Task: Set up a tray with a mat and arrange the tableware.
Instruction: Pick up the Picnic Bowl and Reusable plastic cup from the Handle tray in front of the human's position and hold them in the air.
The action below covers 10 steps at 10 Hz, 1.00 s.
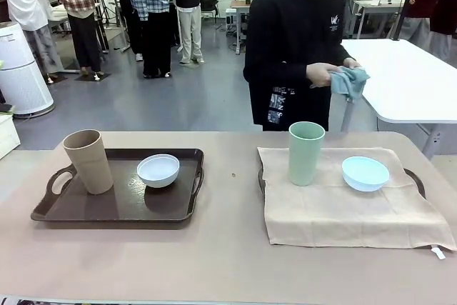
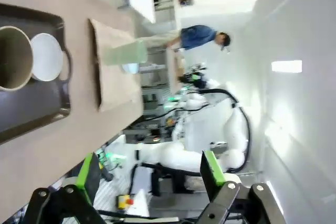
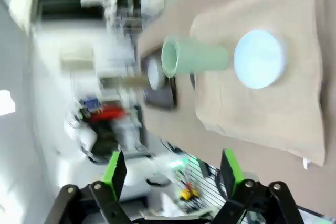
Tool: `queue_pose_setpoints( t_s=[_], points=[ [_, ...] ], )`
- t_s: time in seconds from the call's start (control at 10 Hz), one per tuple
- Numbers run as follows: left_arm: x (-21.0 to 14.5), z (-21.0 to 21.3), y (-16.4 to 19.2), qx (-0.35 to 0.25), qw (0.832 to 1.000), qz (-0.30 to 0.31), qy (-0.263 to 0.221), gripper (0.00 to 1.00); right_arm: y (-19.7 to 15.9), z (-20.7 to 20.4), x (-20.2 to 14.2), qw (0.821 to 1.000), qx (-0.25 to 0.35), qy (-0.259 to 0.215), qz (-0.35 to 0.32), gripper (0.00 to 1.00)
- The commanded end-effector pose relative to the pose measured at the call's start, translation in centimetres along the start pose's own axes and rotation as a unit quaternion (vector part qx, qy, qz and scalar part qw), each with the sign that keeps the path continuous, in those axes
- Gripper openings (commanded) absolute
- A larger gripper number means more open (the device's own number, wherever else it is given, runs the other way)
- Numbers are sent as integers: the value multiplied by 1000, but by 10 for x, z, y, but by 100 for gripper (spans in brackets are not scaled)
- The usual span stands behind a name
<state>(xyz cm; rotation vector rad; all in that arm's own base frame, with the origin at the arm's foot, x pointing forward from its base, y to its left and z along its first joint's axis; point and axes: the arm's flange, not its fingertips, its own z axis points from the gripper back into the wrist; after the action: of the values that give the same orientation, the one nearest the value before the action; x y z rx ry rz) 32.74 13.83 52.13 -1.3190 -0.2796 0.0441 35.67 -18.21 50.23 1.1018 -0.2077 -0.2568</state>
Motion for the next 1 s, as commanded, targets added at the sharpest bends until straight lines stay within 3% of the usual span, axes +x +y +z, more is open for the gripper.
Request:
queue_pose_setpoints(
  t_s=[0.0,0.3,0.4,0.5,0.9],
  points=[
    [8,23,14,-37,999,18,5,100,-14,10,-15,996,26,-55,-59,95],
    [13,34,24,0,995,100,-10,100,-22,2,-34,996,-10,-64,-63,95],
    [3,31,29,-30,998,52,-2,100,-19,-7,-35,997,-23,-60,-50,95],
    [3,31,29,-30,998,52,-2,100,-33,19,-26,996,5,-57,-63,95],
    [3,31,29,-30,998,52,-2,100,-33,19,-26,996,5,-57,-63,95]
  ],
)
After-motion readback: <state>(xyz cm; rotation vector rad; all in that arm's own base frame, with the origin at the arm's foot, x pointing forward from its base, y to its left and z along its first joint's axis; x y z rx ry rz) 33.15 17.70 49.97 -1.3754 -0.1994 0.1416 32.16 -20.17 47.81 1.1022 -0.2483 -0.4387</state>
